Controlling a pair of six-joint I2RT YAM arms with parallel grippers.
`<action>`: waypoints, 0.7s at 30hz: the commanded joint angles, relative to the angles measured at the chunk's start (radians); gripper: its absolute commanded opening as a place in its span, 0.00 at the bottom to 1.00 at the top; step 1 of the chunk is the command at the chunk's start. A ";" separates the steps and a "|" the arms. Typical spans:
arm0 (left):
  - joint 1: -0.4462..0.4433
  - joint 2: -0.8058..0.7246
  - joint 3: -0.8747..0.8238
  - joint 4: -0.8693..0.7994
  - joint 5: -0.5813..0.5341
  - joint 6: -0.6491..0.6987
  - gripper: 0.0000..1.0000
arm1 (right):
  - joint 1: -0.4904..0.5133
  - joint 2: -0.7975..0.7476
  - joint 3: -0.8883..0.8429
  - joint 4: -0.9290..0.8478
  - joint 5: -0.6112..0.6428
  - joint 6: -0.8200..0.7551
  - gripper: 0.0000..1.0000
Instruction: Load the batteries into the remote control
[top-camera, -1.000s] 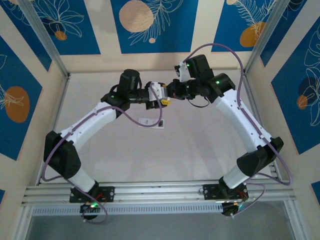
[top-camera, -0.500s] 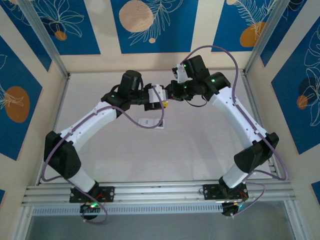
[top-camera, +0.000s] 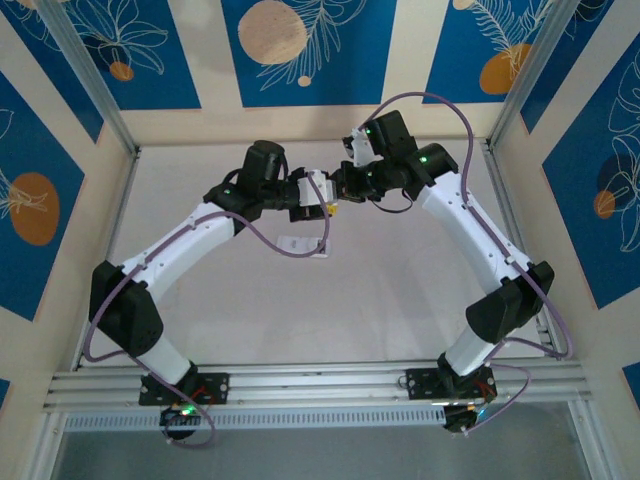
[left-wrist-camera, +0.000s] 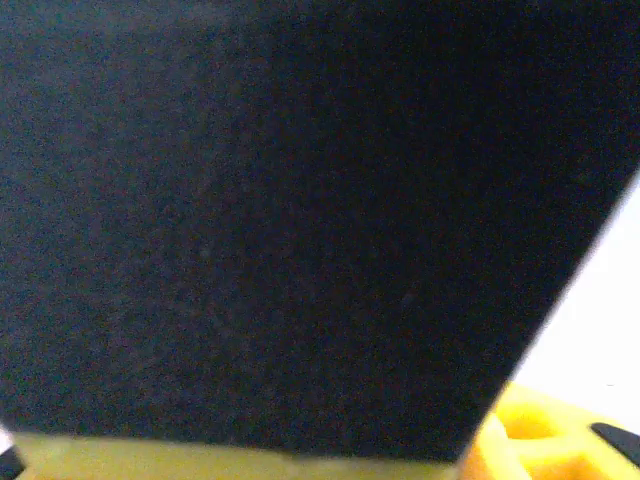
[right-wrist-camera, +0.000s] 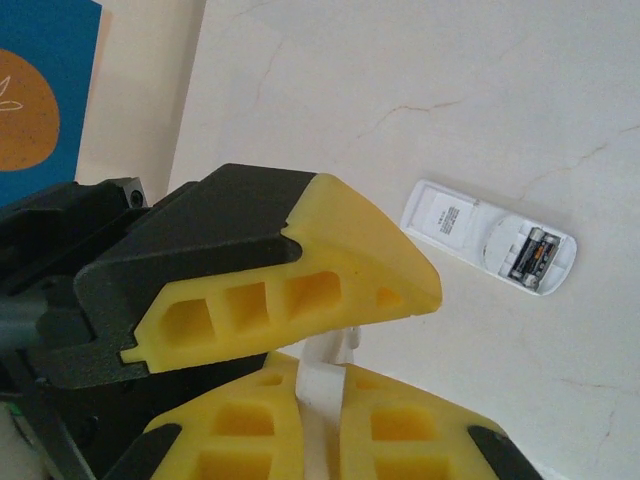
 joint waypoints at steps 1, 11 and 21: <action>-0.019 -0.017 0.040 0.041 0.038 0.029 0.31 | -0.009 0.026 -0.012 -0.024 0.018 0.014 0.08; -0.019 -0.075 -0.032 0.095 0.012 0.013 0.80 | -0.097 -0.066 -0.204 0.217 -0.211 0.099 0.04; 0.052 -0.344 -0.281 0.033 -0.007 -0.113 1.00 | -0.197 -0.102 -0.660 0.749 -0.368 0.266 0.04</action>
